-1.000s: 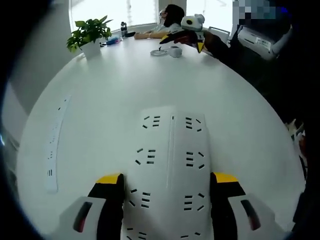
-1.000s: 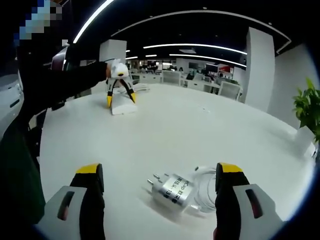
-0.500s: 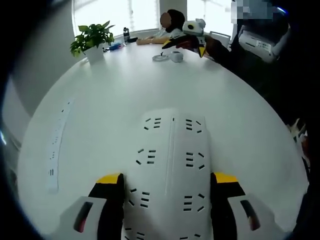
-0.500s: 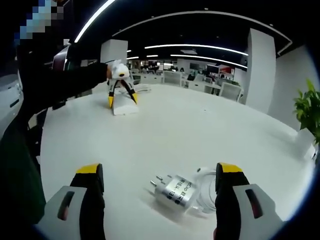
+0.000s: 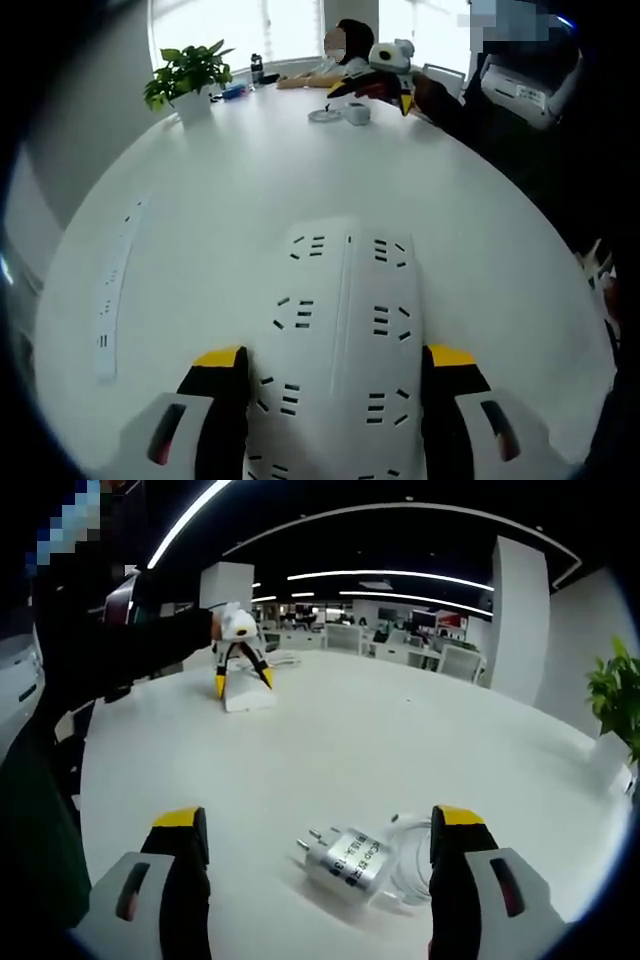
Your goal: Straighten the power strip on the desk, plug the charger into it
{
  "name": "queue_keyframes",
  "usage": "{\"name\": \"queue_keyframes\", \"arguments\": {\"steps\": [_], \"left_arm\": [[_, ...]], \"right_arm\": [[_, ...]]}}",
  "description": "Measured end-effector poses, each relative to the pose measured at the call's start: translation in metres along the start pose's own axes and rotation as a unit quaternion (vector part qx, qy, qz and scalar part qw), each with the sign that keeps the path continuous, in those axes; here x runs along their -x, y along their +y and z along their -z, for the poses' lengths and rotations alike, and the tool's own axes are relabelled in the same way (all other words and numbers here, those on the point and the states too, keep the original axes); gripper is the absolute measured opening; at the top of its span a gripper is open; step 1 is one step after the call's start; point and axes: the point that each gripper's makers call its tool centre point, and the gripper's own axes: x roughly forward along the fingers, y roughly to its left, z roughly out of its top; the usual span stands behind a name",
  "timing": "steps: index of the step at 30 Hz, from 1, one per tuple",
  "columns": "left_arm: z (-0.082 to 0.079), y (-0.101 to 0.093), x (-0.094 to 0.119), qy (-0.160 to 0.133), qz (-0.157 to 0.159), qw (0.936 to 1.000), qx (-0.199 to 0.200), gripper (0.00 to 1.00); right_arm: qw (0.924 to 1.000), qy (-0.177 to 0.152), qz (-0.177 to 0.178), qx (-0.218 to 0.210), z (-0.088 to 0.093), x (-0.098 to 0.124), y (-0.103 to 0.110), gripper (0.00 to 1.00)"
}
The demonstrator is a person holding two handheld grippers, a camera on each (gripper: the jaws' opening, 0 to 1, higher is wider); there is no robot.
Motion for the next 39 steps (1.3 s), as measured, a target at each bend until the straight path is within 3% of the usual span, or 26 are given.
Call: {"name": "queue_keyframes", "arguments": {"steps": [12, 27, 39], "left_arm": [[-0.007, -0.008, -0.005, -0.018, -0.007, 0.9998, 0.009, 0.70], [-0.012, -0.003, -0.006, -0.048, -0.017, 0.9985, 0.023, 0.70], [-0.013, 0.001, -0.006, -0.055, -0.021, 0.9978, 0.031, 0.70]], "right_arm": [[1.0000, -0.002, -0.004, 0.003, -0.001, -0.002, 0.002, 0.91], [1.0000, -0.006, -0.004, 0.004, -0.003, -0.001, 0.005, 0.91], [0.9999, -0.009, -0.007, 0.004, -0.003, -0.001, 0.005, 0.91]]}}
